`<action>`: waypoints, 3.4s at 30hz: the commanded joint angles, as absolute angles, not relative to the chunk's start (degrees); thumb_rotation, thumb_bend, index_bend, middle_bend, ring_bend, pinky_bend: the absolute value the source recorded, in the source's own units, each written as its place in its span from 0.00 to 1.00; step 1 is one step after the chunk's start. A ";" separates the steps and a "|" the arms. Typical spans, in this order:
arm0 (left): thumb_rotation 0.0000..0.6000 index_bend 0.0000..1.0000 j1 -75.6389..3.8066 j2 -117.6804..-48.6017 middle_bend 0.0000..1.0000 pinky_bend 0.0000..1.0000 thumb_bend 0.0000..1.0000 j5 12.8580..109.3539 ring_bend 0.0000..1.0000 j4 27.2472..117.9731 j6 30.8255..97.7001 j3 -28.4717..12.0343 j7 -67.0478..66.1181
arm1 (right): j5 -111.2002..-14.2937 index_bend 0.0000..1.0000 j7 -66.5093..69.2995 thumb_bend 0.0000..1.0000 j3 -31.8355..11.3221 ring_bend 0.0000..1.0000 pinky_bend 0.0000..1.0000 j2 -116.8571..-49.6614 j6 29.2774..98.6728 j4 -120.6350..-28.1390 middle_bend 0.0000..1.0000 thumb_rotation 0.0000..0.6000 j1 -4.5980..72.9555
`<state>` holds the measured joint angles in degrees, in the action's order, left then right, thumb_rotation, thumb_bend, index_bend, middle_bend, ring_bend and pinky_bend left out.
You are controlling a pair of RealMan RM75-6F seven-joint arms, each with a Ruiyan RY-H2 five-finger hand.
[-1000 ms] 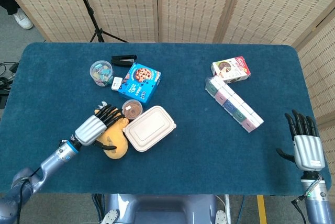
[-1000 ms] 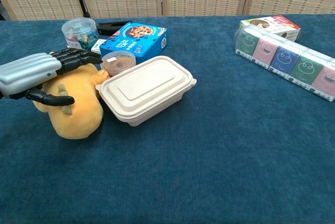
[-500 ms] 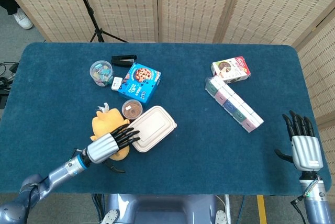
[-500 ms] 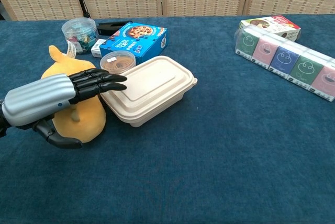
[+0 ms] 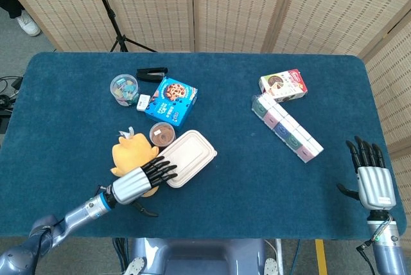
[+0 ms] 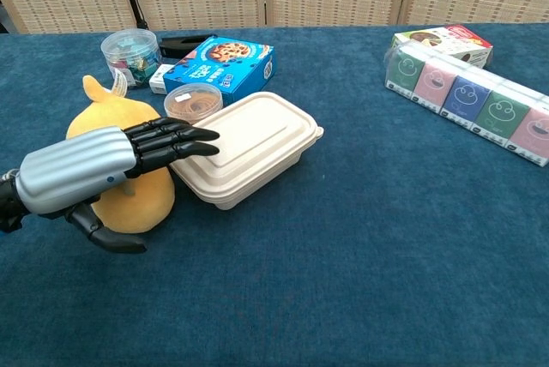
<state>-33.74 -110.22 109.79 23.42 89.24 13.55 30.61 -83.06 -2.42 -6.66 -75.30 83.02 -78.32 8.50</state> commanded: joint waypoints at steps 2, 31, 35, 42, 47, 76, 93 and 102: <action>0.01 0.00 -34.07 -109.88 0.00 0.00 0.00 107.81 0.00 21.31 86.91 12.40 31.68 | -83.05 0.00 -2.51 0.00 -6.61 0.00 0.00 -75.35 82.90 -78.31 0.00 1.00 8.57; 0.01 0.00 -35.99 -113.98 0.00 0.00 0.00 102.67 0.00 9.29 78.29 11.13 37.27 | -82.56 0.00 -3.23 0.00 -6.31 0.00 0.00 -75.95 81.77 -78.02 0.00 1.00 9.03; 0.01 0.00 -35.43 -114.58 0.00 0.00 0.00 104.13 0.00 10.06 82.65 12.60 37.51 | -82.69 0.00 -2.88 0.00 -6.27 0.00 0.00 -75.73 81.97 -78.15 0.00 1.00 8.93; 0.01 0.00 -35.17 -114.88 0.00 0.00 0.00 105.74 0.00 11.04 86.96 14.12 37.22 | -82.72 0.00 -2.55 0.00 -6.26 0.00 0.00 -75.53 82.00 -78.26 0.00 1.00 8.90; 0.01 0.00 -34.91 -115.15 0.00 0.00 0.00 107.67 0.00 13.11 91.16 15.85 36.32 | -82.79 0.00 -2.35 0.00 -6.24 0.00 0.00 -75.37 82.10 -78.39 0.00 1.00 8.84; 0.00 0.00 -34.06 -97.63 0.00 0.00 0.00 102.08 0.00 37.73 94.70 11.03 33.56 | -83.52 0.00 -2.38 0.00 -6.01 0.00 0.00 -74.71 82.97 -79.52 0.00 1.00 8.57; 1.00 0.00 -24.64 -68.21 0.00 0.00 0.00 88.69 0.00 79.45 85.82 10.18 12.94 | -86.57 0.00 -1.63 0.00 -5.24 0.00 0.00 -72.87 84.03 -82.33 0.00 1.00 8.91; 1.00 0.00 -16.44 -65.13 0.00 0.00 0.00 82.61 0.00 85.83 88.08 8.72 8.96 | -87.95 0.00 -3.78 0.00 -5.82 0.00 0.00 -72.62 87.41 -82.24 0.00 1.00 8.28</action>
